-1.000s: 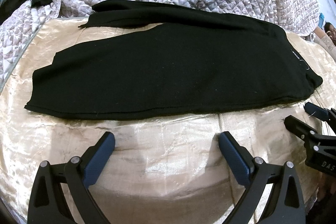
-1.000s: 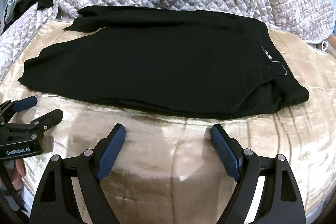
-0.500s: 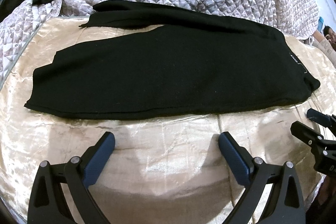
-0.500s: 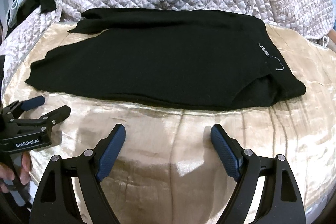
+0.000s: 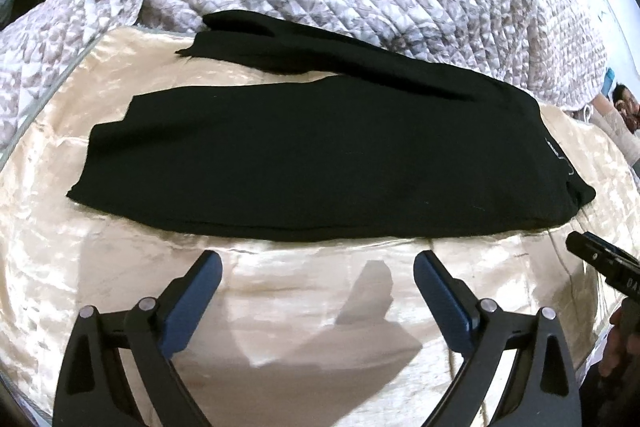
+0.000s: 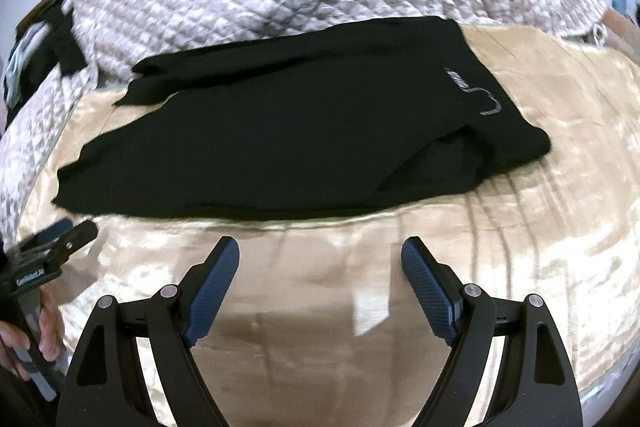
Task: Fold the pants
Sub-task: 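Lower both tools onto the pants end and close on the fabric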
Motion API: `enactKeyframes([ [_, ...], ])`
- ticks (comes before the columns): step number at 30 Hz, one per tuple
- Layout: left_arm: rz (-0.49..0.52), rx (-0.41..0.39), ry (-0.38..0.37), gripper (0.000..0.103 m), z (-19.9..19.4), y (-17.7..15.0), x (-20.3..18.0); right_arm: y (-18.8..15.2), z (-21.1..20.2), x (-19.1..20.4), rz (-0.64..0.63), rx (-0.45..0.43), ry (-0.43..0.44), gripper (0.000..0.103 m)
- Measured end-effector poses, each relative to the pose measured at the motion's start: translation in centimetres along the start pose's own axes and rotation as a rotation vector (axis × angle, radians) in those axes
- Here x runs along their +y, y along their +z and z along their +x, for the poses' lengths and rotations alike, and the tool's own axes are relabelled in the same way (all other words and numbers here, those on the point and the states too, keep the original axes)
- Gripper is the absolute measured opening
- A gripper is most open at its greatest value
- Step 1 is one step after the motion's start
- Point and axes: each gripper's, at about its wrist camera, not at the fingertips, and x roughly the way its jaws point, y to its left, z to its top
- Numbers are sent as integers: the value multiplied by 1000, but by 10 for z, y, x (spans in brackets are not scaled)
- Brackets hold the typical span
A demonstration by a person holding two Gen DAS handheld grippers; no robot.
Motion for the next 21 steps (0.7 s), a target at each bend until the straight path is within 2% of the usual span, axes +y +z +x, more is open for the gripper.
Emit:
enactKeyframes([
  [10, -159, 3, -7, 98, 2, 3, 50, 11, 7, -41, 165, -12, 46, 83],
  [13, -244, 18, -45, 96, 9, 4, 66, 18, 13, -51, 222, -13, 75, 83],
  [21, -341, -14, -88, 96, 23, 18, 81, 35, 30, -85, 409, -46, 152, 83],
])
